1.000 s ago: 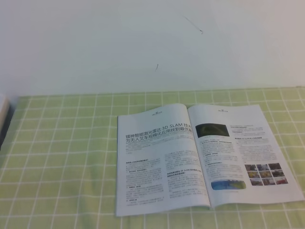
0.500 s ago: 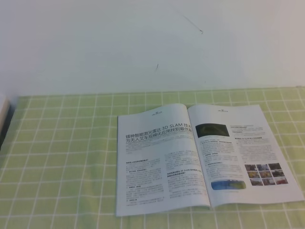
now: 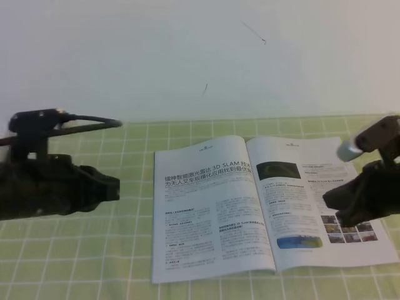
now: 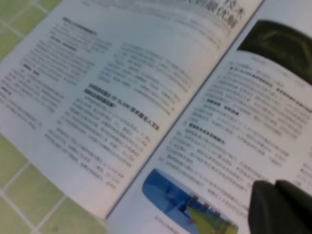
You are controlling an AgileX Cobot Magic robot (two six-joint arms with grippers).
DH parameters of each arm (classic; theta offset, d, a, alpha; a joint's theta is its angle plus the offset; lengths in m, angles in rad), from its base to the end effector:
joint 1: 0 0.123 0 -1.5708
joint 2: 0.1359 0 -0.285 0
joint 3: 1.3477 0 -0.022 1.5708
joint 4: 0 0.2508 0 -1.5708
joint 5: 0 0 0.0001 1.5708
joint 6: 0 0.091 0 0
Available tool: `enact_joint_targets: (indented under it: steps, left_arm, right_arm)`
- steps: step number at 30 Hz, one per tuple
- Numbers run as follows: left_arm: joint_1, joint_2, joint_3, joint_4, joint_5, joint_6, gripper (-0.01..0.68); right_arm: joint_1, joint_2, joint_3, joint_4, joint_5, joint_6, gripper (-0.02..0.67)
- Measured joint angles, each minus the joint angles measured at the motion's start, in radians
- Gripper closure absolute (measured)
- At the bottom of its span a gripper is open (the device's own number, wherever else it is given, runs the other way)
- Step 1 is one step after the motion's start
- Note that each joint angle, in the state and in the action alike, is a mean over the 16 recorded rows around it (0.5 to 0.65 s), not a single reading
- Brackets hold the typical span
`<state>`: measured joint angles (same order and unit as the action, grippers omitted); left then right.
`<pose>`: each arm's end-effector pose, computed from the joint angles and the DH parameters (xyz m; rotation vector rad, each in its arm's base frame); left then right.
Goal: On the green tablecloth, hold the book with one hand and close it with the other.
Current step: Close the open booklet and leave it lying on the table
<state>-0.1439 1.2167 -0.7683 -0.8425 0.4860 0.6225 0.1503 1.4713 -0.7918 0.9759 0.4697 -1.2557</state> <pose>0.2388 -0.0667 0.2783 0.1736 2.2728 -0.5634 0.2768 0.0765 0.2216 -0.7368 2.2750 0.3820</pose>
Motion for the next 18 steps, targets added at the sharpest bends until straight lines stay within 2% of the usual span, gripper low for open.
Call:
enact_joint_targets:
  steps: [7, 13, 18]
  left_arm:
    - [-0.084, 0.246, -0.067, -0.129, -0.061, 0.144, 0.676]
    - [-0.141, 0.384, -0.1, -0.111, -0.14, 0.145, 0.676]
    - [-0.154, 0.457, -0.113, -0.086, -0.195, 0.131, 0.676]
  right_arm:
    - [0.043, 0.252, -0.064, 0.067, -0.041, -0.063, 0.652]
    - [0.049, 0.373, -0.1, 0.081, -0.037, -0.06, 0.652]
    - [0.05, 0.421, -0.11, 0.089, -0.023, -0.046, 0.652]
